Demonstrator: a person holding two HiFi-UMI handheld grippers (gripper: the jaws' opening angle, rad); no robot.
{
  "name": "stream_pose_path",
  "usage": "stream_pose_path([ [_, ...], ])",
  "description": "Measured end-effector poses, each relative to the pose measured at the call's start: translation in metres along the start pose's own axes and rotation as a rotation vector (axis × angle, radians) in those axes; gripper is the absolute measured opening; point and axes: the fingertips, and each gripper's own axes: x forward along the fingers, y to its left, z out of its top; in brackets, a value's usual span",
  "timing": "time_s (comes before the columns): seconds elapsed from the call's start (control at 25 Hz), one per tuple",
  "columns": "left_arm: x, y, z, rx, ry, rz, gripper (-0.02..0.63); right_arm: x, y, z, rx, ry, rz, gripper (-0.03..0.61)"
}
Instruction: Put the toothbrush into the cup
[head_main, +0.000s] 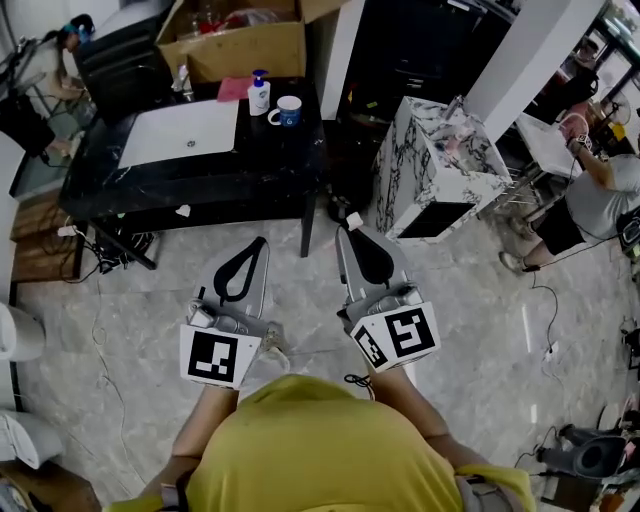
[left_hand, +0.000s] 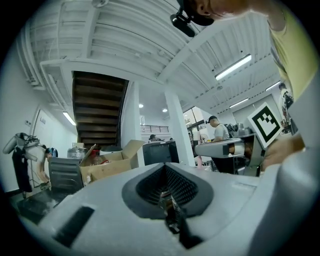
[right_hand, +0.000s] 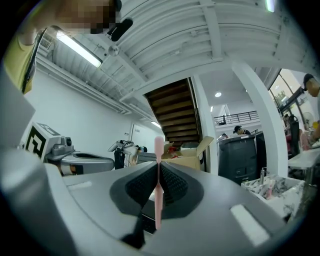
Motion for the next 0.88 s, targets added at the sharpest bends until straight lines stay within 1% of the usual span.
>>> stream_pose_path([
  [0.2, 0.047, 0.048, -0.005, -0.005, -0.007, -0.037, 0.003, 0.060, -0.023, -0.005, 0.005, -0.003, -0.043, 0.025],
  [0.36, 0.076, 0.075, -0.018, -0.015, -0.004, -0.068, 0.003, 0.092, -0.034, -0.013, 0.009, -0.003, -0.069, 0.025],
  [0.48, 0.093, 0.086, -0.026, -0.036, -0.008, -0.084, 0.003, 0.106, -0.042, -0.020, 0.007, 0.010, -0.088, 0.025],
  [0.64, 0.111, 0.094, -0.037, -0.064, 0.008, -0.098, 0.003, 0.118, -0.057, -0.029, 0.012, 0.038, -0.115, 0.025],
  [0.76, 0.129, 0.099, -0.041, -0.068, 0.023, -0.108, 0.003, 0.130, -0.074, -0.033, 0.024, 0.049, -0.129, 0.025],
  [0.88, 0.151, 0.107, -0.046, -0.071, 0.030, -0.107, 0.003, 0.148, -0.089, -0.036, 0.022, 0.045, -0.123, 0.025],
])
